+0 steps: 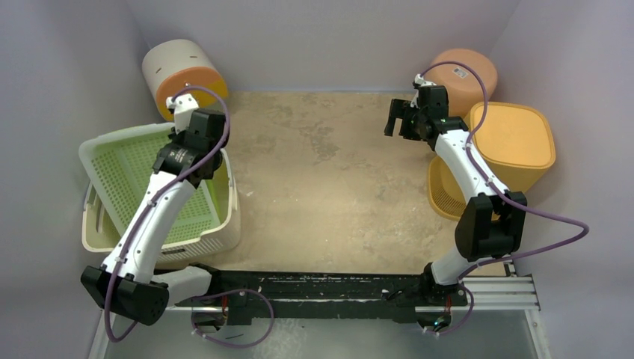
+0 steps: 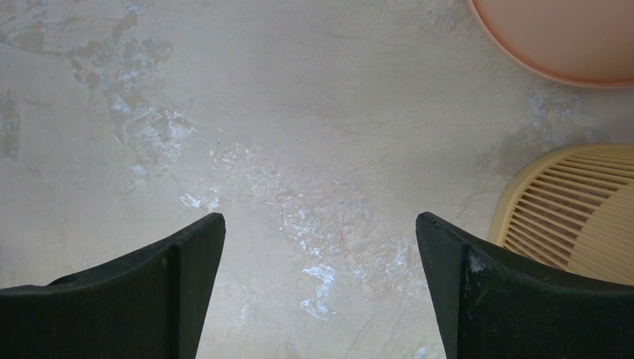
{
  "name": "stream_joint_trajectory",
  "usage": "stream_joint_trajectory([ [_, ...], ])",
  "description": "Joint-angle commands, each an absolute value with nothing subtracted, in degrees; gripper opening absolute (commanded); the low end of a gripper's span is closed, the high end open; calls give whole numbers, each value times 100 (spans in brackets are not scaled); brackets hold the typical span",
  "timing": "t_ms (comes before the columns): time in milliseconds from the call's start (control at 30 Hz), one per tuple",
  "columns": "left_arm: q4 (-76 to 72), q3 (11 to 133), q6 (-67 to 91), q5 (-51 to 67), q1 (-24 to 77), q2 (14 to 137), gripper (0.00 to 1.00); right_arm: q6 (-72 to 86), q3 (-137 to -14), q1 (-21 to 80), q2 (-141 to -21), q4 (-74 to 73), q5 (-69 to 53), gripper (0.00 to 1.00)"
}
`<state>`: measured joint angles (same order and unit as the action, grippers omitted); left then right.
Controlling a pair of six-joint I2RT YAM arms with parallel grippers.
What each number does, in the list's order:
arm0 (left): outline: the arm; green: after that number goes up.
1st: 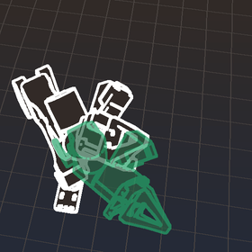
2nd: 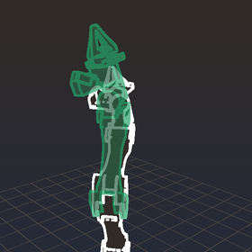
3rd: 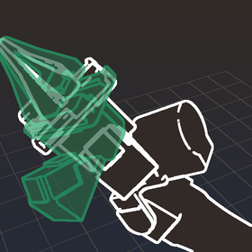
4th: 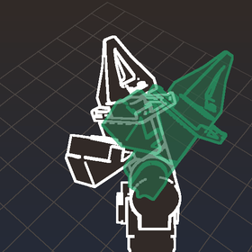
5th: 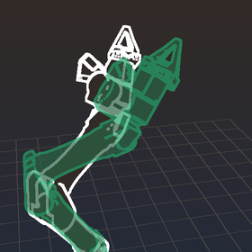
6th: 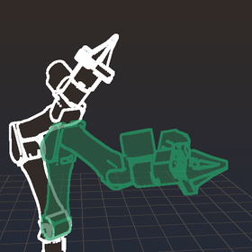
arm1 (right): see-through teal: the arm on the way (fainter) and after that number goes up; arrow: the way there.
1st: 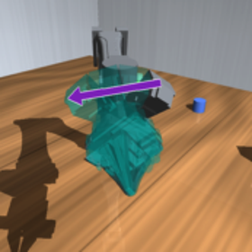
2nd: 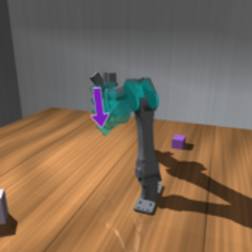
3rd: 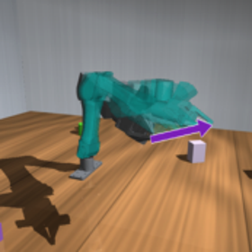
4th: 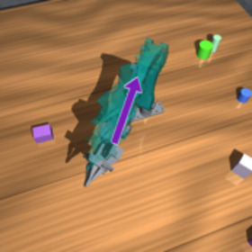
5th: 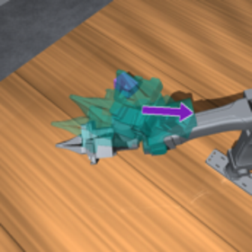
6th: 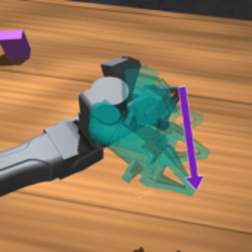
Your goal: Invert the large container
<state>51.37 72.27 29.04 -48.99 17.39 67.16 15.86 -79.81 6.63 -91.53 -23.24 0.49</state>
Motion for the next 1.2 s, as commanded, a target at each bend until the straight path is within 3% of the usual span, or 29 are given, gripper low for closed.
stream_joint_trajectory([
  [0,5321,8560,2724,-4564,1720,6609,0,1572,-8092,641,-8956,-2203,-29,100],
  [300,4765,10037,2586,-2575,1720,6466,0,1574,-8446,642,-9124,-2377,-53,100],
  [533,4746,10946,2519,-1725,1716,6580,0,1581,-8524,642,-9130,-2378,-13,100],
  [733,4717,11350,2478,-1532,1719,6592,0,1594,-8693,642,-9193,-2514,0,100],
  [1167,2472,11586,3496,-21,1723,6863,0,1741,-10199,579,-9290,-2669,296,100],
])
